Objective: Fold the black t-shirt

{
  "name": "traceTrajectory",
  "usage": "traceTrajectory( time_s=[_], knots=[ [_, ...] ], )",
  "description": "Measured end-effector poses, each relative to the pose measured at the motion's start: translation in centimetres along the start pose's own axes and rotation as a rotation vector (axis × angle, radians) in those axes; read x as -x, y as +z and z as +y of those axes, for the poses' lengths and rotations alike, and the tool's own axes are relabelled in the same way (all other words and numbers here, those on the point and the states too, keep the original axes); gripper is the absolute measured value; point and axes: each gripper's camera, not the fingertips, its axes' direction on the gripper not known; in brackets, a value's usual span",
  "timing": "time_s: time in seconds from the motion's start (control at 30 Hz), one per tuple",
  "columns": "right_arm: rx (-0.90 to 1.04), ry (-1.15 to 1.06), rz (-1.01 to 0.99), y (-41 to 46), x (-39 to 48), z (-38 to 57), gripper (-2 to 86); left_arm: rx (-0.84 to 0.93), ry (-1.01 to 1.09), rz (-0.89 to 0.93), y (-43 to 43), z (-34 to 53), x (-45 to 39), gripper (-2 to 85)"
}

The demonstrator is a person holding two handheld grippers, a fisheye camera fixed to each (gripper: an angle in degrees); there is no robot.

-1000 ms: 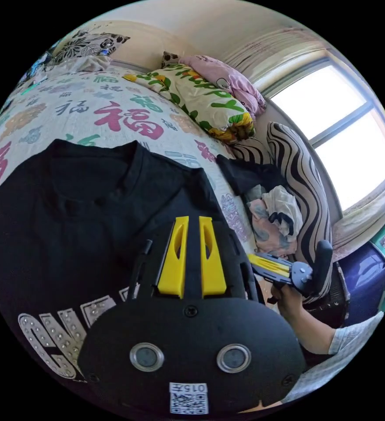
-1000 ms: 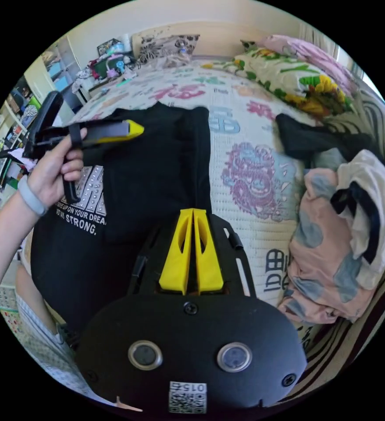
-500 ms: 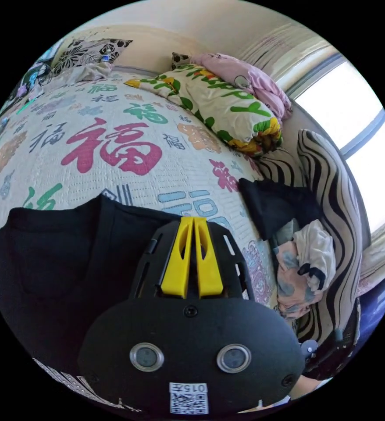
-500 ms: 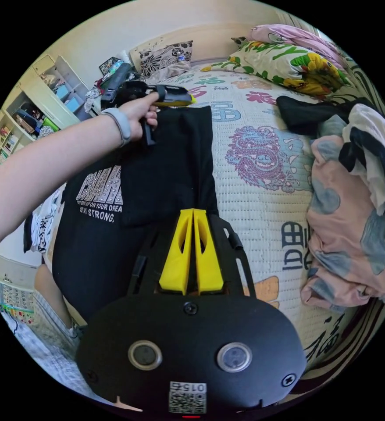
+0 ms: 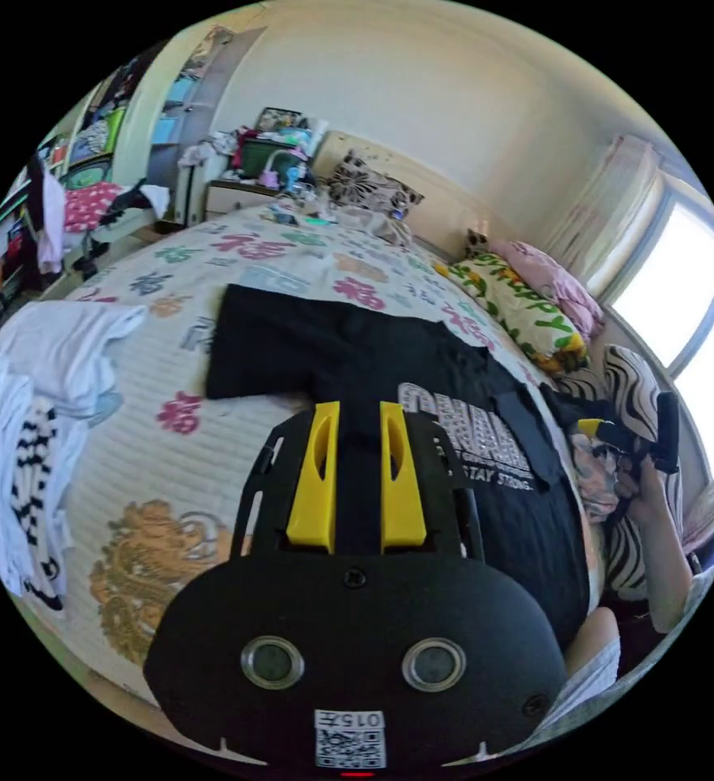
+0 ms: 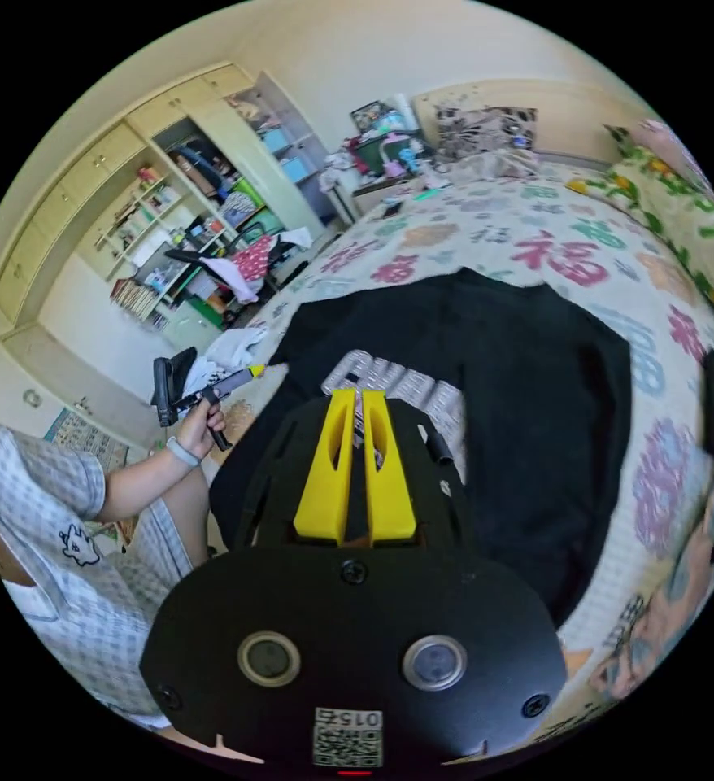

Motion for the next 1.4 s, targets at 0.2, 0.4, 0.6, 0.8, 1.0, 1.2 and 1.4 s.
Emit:
traceTrajectory(
  time_s=[0.2,0.4,0.6,0.8,1.0,1.2,1.4],
  knots=[
    [0.125,-0.185,-0.087,9.3,8.2,-11.8,4.9,-0.034,-0.233,-0.098,-5.9,-1.5,12.1,10.8],
    [0.252,-0.247,-0.113,19.3,14.4,-21.3,6.0,0.027,-0.316,0.019,-4.2,-3.6,17.2,7.5],
    [0.371,-0.234,-0.038,30.1,17.5,-28.8,8.9,0.011,-0.358,0.233,-6.0,-3.4,20.5,0.4],
    [0.511,-0.082,0.067,39.4,18.2,-34.0,11.7,0.036,-0.372,0.274,-7.3,-4.3,21.2,-0.4],
    [0.58,-0.121,0.269,41.7,18.2,-35.8,1.6,0.037,-0.386,0.291,-8.5,-4.5,20.7,-0.6],
    [0.473,-0.05,-0.018,34.3,15.1,-37.9,0.4,-0.03,-0.24,0.222,-12.5,-6.0,16.3,-0.6],
    [0.288,-0.005,-0.167,20.5,7.7,-37.2,0.6,-0.088,0.07,0.247,-15.2,-8.3,3.8,-0.8]
  ],
)
